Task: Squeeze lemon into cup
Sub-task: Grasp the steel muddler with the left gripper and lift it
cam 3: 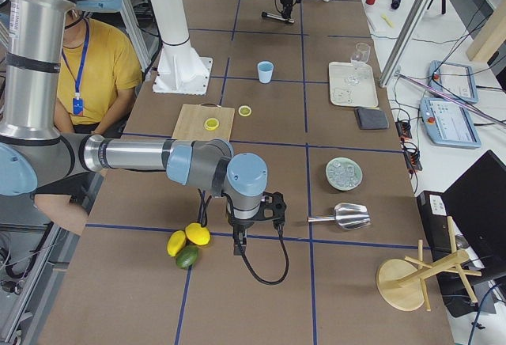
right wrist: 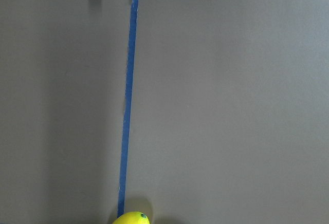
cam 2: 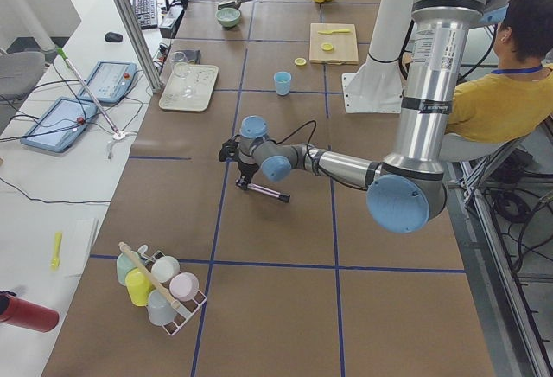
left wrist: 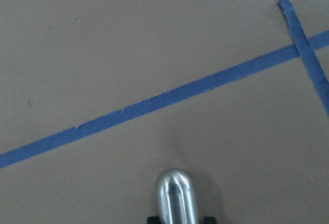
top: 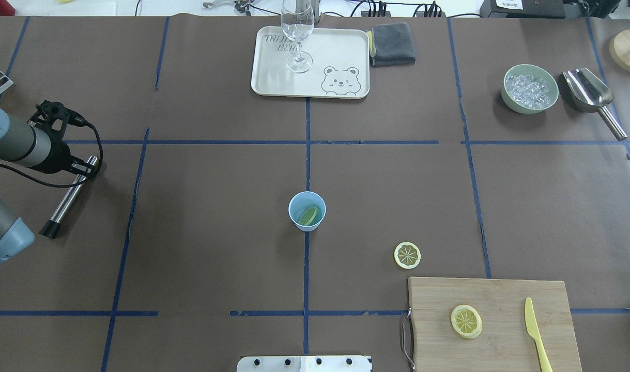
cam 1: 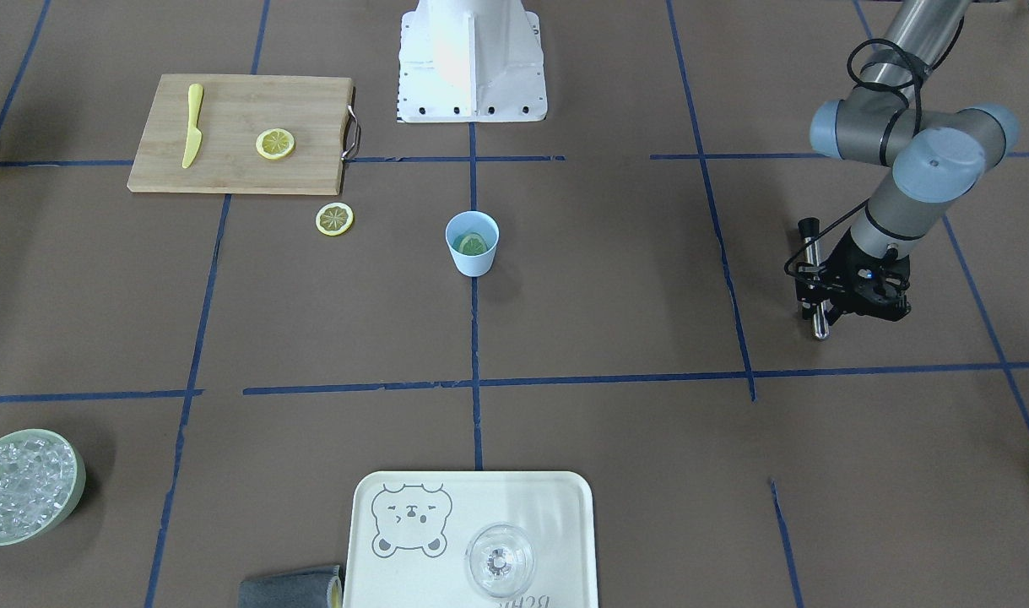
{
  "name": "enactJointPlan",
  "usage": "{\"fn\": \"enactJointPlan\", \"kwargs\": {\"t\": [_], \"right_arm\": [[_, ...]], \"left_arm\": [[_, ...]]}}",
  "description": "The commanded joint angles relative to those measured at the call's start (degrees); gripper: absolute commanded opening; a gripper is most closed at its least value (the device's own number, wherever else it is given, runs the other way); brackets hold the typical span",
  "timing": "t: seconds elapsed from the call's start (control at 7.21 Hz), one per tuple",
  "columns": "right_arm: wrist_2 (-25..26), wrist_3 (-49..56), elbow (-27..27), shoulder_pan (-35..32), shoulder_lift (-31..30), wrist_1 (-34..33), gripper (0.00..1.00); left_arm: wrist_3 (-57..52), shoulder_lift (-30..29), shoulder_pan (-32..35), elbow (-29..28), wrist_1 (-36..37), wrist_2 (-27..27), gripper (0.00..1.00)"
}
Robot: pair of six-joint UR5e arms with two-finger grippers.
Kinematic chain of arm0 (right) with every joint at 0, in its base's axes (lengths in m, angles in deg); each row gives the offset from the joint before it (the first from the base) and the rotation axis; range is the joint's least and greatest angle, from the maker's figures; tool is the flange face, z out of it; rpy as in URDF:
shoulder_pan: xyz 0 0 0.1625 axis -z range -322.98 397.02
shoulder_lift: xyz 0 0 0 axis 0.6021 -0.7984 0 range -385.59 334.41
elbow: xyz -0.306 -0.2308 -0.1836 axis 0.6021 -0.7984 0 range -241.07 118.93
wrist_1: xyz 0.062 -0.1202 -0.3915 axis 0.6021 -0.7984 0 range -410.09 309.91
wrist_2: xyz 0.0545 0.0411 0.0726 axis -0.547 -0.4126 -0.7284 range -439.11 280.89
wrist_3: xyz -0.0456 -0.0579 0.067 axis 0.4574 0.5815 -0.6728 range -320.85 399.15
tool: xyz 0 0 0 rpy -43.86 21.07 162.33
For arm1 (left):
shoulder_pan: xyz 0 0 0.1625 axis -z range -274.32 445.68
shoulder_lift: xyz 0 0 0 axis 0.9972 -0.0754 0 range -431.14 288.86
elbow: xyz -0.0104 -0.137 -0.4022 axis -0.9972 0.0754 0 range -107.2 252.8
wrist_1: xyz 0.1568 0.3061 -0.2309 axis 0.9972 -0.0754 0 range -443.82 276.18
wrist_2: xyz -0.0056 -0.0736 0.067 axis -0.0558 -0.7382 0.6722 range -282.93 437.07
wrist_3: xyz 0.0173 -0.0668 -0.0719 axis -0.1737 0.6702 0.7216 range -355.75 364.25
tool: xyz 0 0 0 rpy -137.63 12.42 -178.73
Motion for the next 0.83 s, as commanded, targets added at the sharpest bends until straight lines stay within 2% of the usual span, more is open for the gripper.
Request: {"fn": "enactJointPlan", "kwargs": {"t": [0.0,0.28,0.42,0.69], "right_arm": [[0.0,0.0,0.0,-0.1,0.0,0.0,1.00],[0.0,0.0,0.0,-0.1,0.0,0.0,1.00],[0.1,-0.1,0.0,-0.1,0.0,0.0,1.00],[0.0,0.0,0.0,-0.1,-0.4,0.0,1.00]], "left_arm": [[-0.1,-0.4,1.1,1.8,0.3,-0.3,0.00],[-0.9,-0.5,1.7,7.4,0.2,-0.1,0.00],[-1.1,-2.9,1.7,9.1,0.2,0.6,0.00],[-1.3,-8.9,1.7,11.0,-6.7,0.6,0.00]]}}
